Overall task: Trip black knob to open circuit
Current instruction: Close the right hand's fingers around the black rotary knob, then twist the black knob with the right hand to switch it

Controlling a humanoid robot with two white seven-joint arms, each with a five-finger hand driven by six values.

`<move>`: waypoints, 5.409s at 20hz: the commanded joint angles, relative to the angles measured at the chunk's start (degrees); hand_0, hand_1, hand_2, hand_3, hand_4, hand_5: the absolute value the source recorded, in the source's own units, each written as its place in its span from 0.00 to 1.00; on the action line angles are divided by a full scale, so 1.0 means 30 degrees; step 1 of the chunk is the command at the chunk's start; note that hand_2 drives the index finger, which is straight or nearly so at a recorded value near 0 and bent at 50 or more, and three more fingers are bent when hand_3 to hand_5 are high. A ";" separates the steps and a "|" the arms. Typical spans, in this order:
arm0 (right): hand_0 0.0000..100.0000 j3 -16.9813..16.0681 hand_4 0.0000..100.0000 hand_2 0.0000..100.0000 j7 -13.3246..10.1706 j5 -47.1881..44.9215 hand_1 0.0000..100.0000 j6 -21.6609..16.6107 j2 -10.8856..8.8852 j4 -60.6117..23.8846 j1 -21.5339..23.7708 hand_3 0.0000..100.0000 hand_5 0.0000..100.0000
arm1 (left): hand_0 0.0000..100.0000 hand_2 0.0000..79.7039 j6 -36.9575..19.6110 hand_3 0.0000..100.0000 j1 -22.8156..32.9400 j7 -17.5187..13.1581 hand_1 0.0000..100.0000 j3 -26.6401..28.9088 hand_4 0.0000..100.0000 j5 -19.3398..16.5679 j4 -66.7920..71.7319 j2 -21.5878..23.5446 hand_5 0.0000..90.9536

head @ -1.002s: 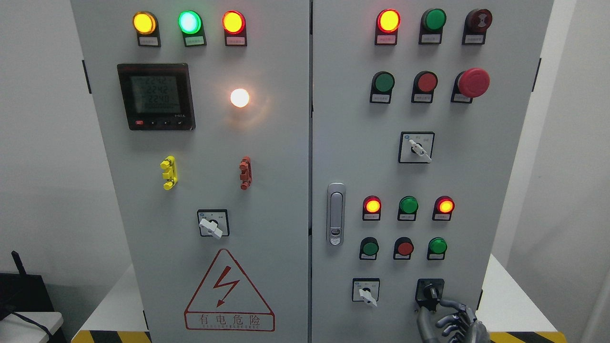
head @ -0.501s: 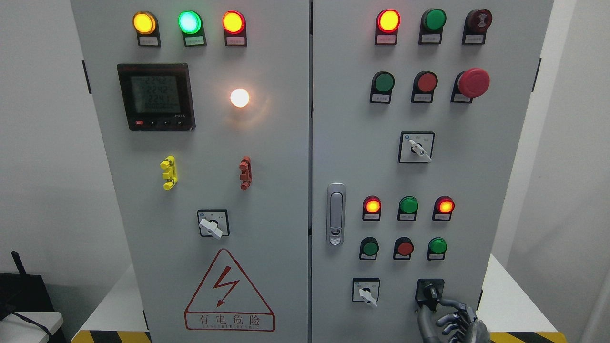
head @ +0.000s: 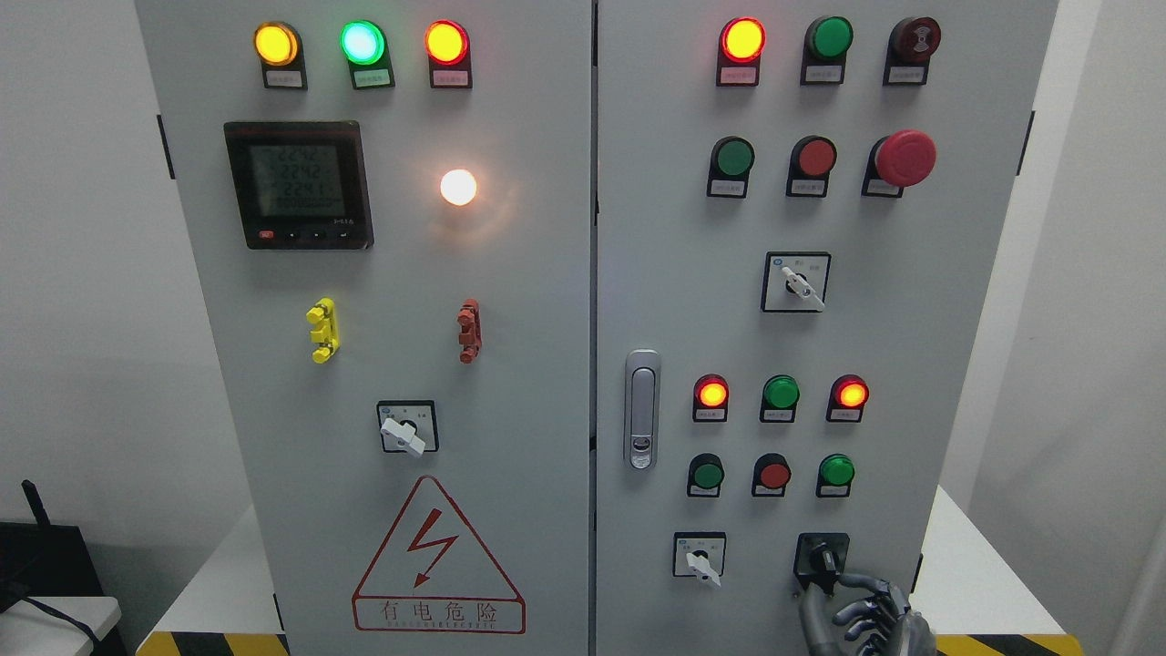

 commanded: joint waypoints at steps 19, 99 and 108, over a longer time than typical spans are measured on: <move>0.39 0.0042 0.89 0.48 -0.0005 0.0232 0.79 0.0018 0.0153 -0.0011 -0.0136 0.82 0.95 | 0.12 0.00 0.0006 0.00 -0.0146 0.0011 0.39 0.0000 0.00 -0.0615 0.0000 0.0002 0.00; 0.46 0.0247 0.92 0.57 0.0844 -0.0119 0.75 -0.0069 0.0417 -0.0011 -0.0400 0.89 0.96 | 0.12 0.00 0.0006 0.00 -0.0146 0.0011 0.39 0.0000 0.00 -0.0644 0.0000 0.0002 0.00; 0.46 0.0247 0.93 0.57 0.0844 -0.0149 0.74 -0.0099 0.0534 -0.0040 -0.0400 0.90 0.96 | 0.12 0.00 0.0006 0.00 -0.0146 0.0011 0.39 0.0000 0.00 -0.0615 0.0000 0.0002 0.00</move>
